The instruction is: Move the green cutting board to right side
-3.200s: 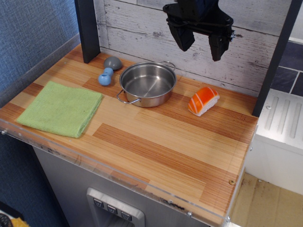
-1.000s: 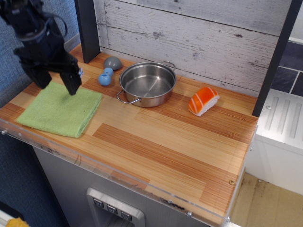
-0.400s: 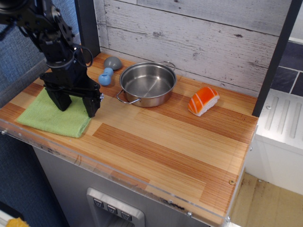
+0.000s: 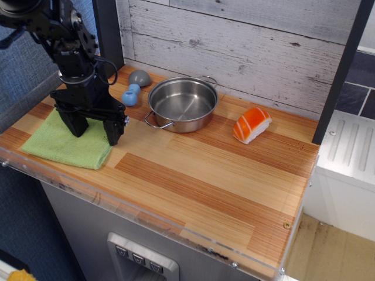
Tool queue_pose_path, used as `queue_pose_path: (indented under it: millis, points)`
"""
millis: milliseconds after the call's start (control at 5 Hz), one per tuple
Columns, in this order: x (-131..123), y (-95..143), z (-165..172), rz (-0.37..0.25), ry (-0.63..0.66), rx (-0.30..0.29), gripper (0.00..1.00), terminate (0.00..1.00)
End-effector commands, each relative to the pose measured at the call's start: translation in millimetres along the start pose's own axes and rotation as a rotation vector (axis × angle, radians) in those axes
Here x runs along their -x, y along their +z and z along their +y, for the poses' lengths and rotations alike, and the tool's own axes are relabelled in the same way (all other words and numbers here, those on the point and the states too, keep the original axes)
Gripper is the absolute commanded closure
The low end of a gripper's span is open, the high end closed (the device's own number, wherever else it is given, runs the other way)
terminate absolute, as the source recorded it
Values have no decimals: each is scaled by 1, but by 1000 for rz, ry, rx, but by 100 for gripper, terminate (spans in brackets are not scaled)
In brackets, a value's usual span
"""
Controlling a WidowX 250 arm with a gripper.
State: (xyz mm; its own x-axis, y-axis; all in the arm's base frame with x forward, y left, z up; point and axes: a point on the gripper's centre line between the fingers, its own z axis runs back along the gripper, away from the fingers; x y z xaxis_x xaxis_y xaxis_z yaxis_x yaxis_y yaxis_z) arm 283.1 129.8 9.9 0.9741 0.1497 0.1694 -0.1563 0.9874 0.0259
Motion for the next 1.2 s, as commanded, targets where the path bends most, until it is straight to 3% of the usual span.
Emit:
queue_pose_path:
  millis: [0,1000]
  points:
    - [3,8,-14,-9,-21,14,0,0]
    - [21,15,-125,-34,-218,115,0,0]
